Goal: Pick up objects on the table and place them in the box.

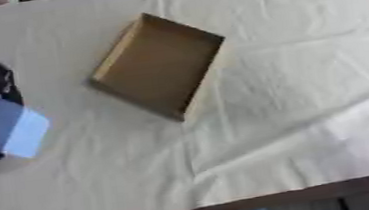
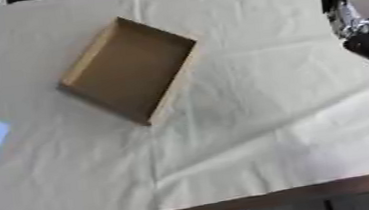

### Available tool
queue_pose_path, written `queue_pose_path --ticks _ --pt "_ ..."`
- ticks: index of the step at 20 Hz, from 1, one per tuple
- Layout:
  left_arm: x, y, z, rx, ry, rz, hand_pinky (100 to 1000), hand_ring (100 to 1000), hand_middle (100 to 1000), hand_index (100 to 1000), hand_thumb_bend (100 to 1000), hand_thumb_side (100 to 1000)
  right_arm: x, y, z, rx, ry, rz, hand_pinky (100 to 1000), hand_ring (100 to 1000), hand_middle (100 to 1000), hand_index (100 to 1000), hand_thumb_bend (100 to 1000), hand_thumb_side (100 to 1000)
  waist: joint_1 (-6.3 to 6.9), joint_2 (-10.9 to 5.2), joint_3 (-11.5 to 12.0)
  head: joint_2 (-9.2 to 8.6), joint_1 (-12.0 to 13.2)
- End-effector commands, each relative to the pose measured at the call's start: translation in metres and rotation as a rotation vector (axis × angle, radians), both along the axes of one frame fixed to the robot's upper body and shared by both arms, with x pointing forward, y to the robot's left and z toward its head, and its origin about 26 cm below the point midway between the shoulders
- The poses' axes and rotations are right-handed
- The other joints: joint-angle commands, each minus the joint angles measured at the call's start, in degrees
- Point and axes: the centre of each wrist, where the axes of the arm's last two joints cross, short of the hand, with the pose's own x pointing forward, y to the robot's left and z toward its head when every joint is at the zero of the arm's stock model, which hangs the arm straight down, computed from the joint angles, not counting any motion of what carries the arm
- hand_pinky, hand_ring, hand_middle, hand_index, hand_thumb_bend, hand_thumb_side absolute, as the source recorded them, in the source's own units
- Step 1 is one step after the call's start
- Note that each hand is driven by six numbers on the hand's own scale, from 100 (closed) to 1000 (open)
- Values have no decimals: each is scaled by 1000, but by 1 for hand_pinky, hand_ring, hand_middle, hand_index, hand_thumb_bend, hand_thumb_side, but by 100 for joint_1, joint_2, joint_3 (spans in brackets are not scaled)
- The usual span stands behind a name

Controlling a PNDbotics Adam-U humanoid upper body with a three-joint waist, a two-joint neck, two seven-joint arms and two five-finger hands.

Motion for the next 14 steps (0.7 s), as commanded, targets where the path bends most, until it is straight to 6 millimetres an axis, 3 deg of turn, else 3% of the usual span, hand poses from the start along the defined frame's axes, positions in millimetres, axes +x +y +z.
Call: queue_pose_path --ticks 1,8,14 --pt "25 -3 6 -5 21 18 698 659 546 673 481 169 -1 0 12 -32 -25 18 806 847 876 841 100 1000 4 -53 -25 -16 41" --pt "65 -21 10 -43 49 8 696 648 539 668 463 175 0 3 15 -34 -27 36 806 847 875 840 100 1000 39 31 -80 -102 115" --pt "79 -47 10 -33 40 -46 695 646 544 673 478 174 2 6 17 -32 -23 55 806 847 874 840 100 1000 60 66 -122 -164 159"
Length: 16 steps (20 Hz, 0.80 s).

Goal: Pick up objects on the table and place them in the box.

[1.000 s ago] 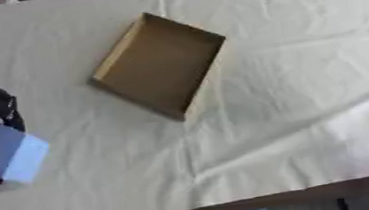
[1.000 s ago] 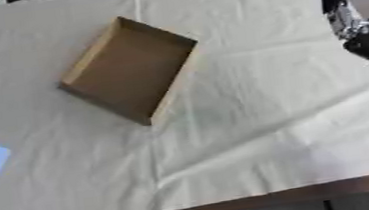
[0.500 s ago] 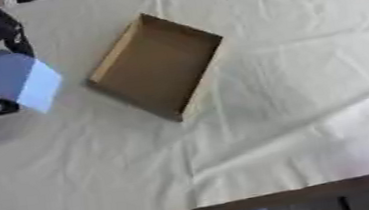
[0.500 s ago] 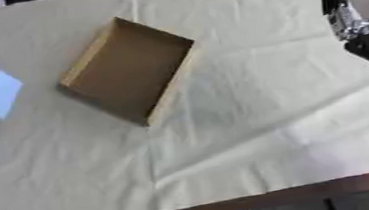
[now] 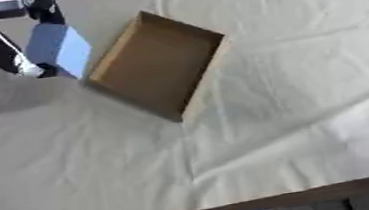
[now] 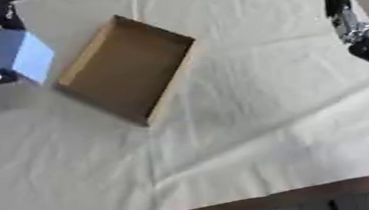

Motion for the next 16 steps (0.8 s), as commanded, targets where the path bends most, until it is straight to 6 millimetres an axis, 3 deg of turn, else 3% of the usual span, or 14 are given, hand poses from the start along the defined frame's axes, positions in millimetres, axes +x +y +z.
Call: queue_pose_path --ticks 1,16 --pt "5 -11 10 82 -15 -50 694 644 545 674 481 173 -1 1 12 -25 -20 20 806 847 874 839 100 1000 1 -84 -24 -75 58" --pt "36 -49 -12 68 -80 -23 685 622 552 685 512 188 2 9 16 -2 -28 64 804 845 870 836 100 1000 88 -5 -239 -188 239"
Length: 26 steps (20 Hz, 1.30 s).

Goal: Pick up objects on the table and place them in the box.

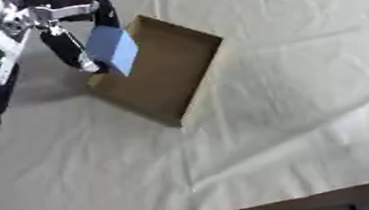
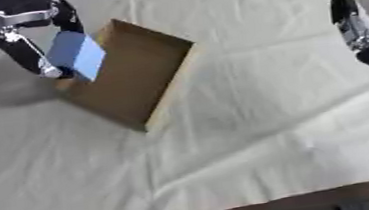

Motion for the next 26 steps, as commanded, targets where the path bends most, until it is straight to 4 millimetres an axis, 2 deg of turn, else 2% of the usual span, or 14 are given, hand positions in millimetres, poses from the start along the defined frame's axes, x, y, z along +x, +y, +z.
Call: queue_pose_path --ticks 1,8,11,13,14,15,16,18,22,26 --pt "4 -2 11 18 -45 8 684 622 553 687 516 189 -1 2 9 -6 -24 19 804 845 870 836 100 1000 -6 -85 -32 -82 59" --pt "14 -6 -1 15 -63 51 689 638 571 711 541 209 0 4 10 1 -28 27 804 844 867 835 100 1000 19 -39 -126 -122 130" --pt "17 -5 -6 17 -52 77 719 706 646 805 603 255 0 4 10 2 -29 29 804 844 867 835 100 1000 23 -23 -160 -128 153" --pt "17 -6 -4 19 -61 75 672 629 565 746 552 205 -1 3 10 4 -29 27 801 836 849 824 100 1000 26 -18 -167 -124 160" --pt "17 -6 -3 9 -72 71 612 577 522 702 465 187 -1 3 10 7 -30 26 797 828 830 809 100 1000 26 -15 -169 -125 158" --pt "16 -6 -1 -10 -89 67 618 584 530 710 482 194 -1 3 10 12 -32 25 798 831 834 812 100 1000 26 -12 -170 -126 157" --pt "16 -6 0 -27 -102 65 683 670 618 800 600 282 0 4 10 14 -33 26 798 832 838 814 100 1000 24 -9 -175 -139 165" --pt "16 -7 1 -48 -119 64 752 757 727 869 668 321 0 4 10 14 -30 29 799 831 837 813 100 1000 19 -4 -184 -156 178" --pt "12 -8 7 -87 -136 32 784 794 773 890 696 358 -1 3 9 12 -22 22 799 831 836 812 100 1000 14 -3 -170 -141 176" --pt "4 -9 22 -113 -147 -4 777 782 751 875 662 351 -1 3 8 12 -21 17 800 831 836 813 100 1000 10 -31 -136 -114 146"
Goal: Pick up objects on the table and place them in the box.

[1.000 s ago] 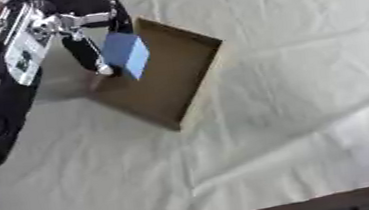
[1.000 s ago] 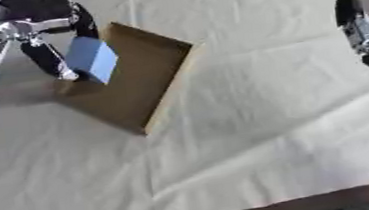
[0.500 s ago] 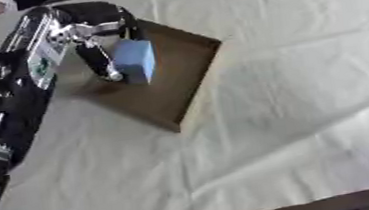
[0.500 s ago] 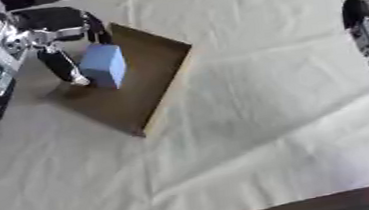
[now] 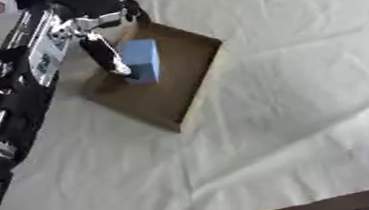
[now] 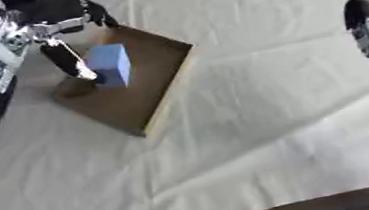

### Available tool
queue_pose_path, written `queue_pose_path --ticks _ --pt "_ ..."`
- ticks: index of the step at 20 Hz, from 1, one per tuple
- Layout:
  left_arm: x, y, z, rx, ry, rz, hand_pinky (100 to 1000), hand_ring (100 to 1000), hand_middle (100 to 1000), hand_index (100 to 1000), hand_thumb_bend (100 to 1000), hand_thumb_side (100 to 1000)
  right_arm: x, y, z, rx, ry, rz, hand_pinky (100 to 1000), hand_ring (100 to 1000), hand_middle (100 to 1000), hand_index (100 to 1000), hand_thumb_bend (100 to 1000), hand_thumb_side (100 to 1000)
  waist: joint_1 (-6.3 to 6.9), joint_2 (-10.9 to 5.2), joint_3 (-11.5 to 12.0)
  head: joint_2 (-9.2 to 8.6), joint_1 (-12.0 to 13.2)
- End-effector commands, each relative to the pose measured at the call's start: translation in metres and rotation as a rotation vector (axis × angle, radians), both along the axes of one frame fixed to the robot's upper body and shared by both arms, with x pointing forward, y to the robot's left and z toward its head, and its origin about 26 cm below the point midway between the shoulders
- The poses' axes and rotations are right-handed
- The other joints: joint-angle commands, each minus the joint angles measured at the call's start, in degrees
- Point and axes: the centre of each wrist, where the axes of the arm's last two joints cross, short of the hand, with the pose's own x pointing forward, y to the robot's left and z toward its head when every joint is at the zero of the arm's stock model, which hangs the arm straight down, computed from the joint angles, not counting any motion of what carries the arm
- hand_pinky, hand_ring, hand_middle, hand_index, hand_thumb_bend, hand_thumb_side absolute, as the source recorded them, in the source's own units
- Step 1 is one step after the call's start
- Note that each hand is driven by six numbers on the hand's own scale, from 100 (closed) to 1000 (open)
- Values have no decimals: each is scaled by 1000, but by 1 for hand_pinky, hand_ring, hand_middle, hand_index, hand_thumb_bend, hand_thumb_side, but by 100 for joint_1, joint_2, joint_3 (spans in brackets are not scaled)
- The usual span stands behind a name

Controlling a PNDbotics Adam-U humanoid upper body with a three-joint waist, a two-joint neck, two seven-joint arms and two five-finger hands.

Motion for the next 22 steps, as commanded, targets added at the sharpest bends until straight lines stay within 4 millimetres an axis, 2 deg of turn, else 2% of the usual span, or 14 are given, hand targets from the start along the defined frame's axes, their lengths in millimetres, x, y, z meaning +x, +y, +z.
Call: queue_pose_path --ticks 1,6,11,16,22 --pt "-11 5 33 -27 -70 -31 777 781 750 874 661 352 -2 -1 9 -16 -24 -2 800 831 836 813 100 1000 -39 -136 23 -6 -19" --pt "-44 14 64 -67 -167 -117 765 766 731 865 639 372 -3 -4 10 -23 -35 -19 801 832 837 814 100 1000 -44 -199 120 65 -59" --pt "-90 39 86 -177 -271 -180 761 754 716 860 622 406 -4 -7 9 -26 -46 -38 801 832 838 815 100 1000 -58 -245 233 129 -164" --pt "-129 64 87 -292 -327 -187 749 736 694 848 606 418 -5 -9 9 -26 -52 -51 802 833 838 817 100 1000 -122 -272 303 146 -281" --pt "-168 86 73 -372 -358 -152 745 730 691 841 601 429 -6 -11 10 -18 -70 -64 803 834 839 818 100 1000 -207 -281 381 140 -360"
